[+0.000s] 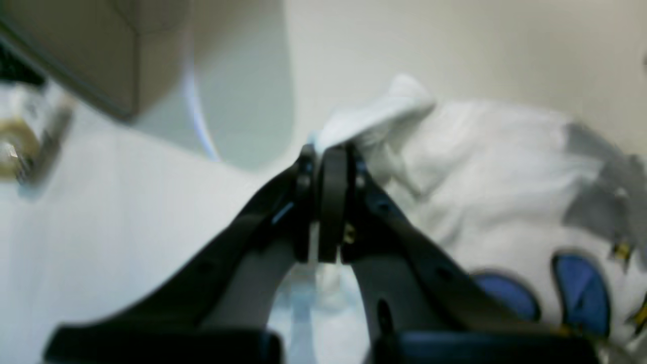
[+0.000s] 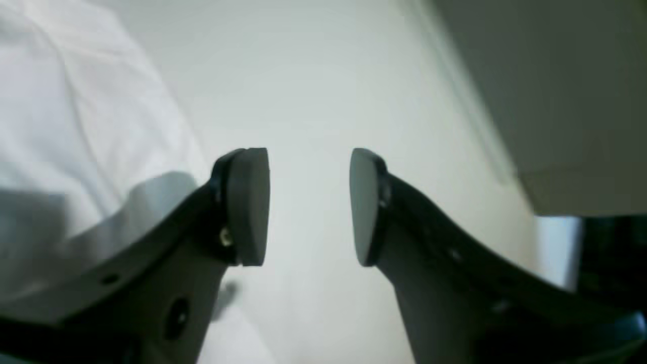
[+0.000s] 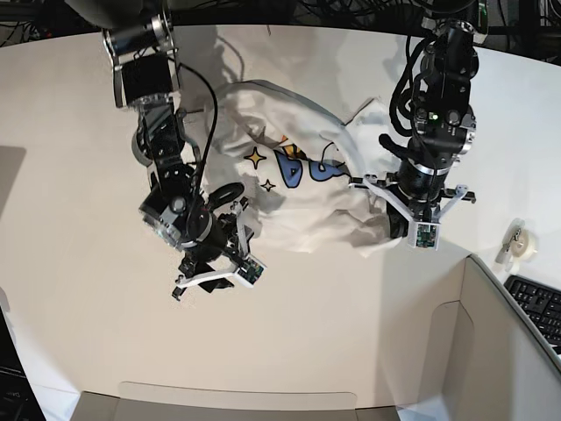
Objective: Layout the t-shirt on the table in an organized manner, then fold the t-shirt properly
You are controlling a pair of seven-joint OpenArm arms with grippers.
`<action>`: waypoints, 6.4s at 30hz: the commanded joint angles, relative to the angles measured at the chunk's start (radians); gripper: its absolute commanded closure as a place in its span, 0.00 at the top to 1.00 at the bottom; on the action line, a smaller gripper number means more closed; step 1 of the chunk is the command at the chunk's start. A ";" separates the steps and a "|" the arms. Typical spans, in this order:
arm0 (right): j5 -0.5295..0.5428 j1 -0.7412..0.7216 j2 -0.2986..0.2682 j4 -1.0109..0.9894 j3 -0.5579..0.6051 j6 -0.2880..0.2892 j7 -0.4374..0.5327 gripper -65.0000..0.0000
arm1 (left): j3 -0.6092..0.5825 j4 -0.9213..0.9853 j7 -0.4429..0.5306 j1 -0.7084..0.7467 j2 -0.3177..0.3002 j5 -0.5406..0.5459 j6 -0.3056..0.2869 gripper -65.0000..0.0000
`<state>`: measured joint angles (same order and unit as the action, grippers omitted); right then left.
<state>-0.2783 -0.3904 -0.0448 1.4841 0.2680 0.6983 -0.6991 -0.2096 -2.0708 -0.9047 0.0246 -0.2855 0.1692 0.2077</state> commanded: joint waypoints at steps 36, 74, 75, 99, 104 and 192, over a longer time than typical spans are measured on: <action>0.957 -0.278 -0.172 -0.549 0.192 0.000 0.167 0.38 | 0.101 -0.023 0.460 0.061 -0.034 -0.012 -0.001 0.00; 1.192 -0.218 -0.131 -0.521 0.192 0.000 0.106 0.38 | -0.072 -0.024 0.295 -0.251 -0.102 -0.021 -0.003 0.00; 1.192 -0.209 -0.134 -0.506 0.190 0.000 0.106 0.38 | -0.083 -0.024 0.247 -0.286 -0.110 -0.021 -0.003 0.00; 1.192 0.155 -0.396 -0.162 -0.040 0.000 0.106 0.38 | -0.557 0.002 0.088 -0.595 0.048 -0.023 -0.124 0.00; 1.189 0.219 -0.402 -0.079 -0.040 0.000 0.062 0.38 | -0.586 -0.003 0.088 -0.588 0.056 -0.112 -0.124 0.00; 0.970 -0.006 -0.617 0.016 0.334 0.000 -0.011 0.38 | -0.838 -0.020 -0.040 -0.305 0.377 -1.100 -0.126 0.00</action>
<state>0.6777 -0.3676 -0.6487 1.4860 0.6170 0.6960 -0.7341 -1.0481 -2.0731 -0.9668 -0.2653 0.0753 -0.9096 0.0708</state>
